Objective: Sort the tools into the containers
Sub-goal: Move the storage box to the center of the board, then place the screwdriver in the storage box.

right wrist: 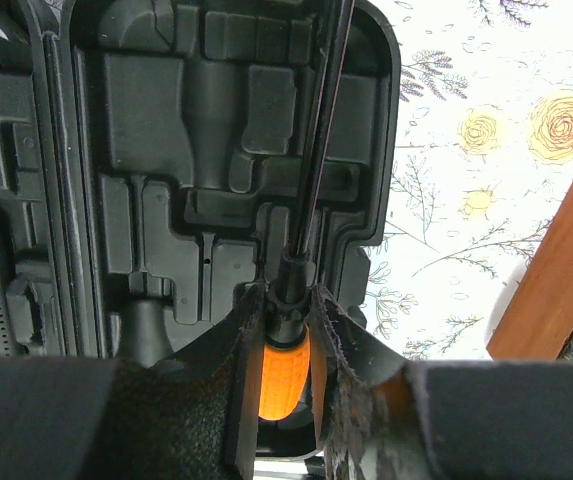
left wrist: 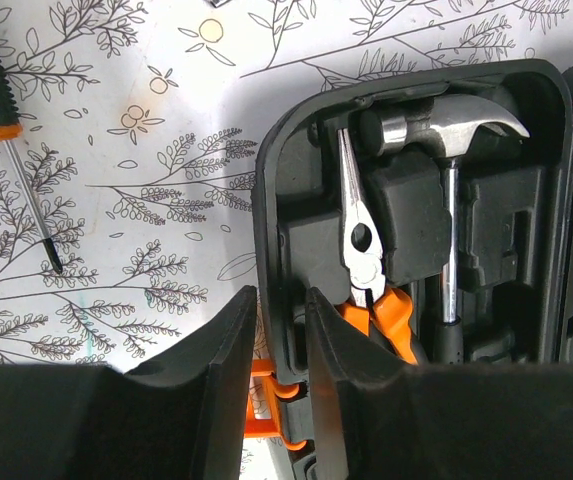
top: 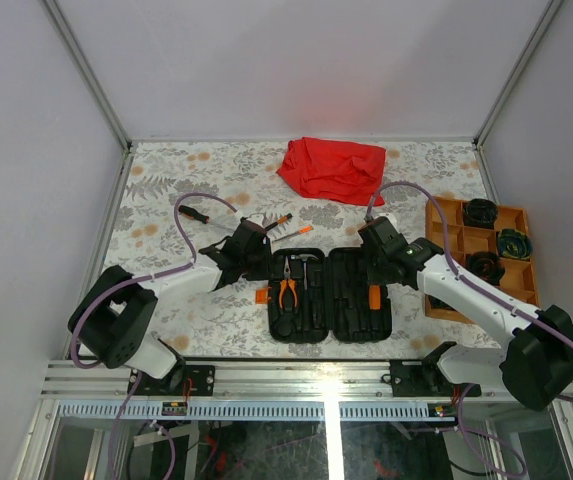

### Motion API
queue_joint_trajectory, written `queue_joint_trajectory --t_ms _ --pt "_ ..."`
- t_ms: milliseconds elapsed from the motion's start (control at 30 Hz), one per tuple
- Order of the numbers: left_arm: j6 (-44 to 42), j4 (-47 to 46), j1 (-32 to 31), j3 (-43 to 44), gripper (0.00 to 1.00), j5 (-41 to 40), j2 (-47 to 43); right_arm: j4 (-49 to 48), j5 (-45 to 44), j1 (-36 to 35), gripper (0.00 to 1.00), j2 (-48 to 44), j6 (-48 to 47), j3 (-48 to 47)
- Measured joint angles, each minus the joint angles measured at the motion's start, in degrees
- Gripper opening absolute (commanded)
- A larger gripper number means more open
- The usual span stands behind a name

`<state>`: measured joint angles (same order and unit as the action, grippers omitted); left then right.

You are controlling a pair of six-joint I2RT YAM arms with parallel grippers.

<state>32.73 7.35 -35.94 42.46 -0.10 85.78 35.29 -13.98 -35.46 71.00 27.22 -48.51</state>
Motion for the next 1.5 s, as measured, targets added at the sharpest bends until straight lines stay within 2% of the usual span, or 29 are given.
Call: queue_joint_trajectory --t_ms 367,800,1033,1200,1500 --pt "0.00 0.00 0.00 -0.02 0.24 0.02 0.00 -0.94 2.75 0.02 0.00 0.00 -0.02 0.00" --pt "0.00 0.00 0.00 0.00 0.24 0.22 0.07 -4.94 18.14 0.02 0.02 3.98 -1.44 0.07" --pt "0.00 -0.02 0.00 0.00 0.24 0.24 0.09 -7.58 22.03 0.02 0.03 4.42 -2.73 2.36" --pt "0.00 -0.02 0.00 -0.02 0.24 0.24 0.07 -15.06 23.15 0.02 0.06 -2.47 -3.32 7.82" --pt "0.00 -0.04 0.00 0.00 0.25 0.22 0.00 -31.04 23.74 0.02 0.04 -19.37 -4.28 20.46"
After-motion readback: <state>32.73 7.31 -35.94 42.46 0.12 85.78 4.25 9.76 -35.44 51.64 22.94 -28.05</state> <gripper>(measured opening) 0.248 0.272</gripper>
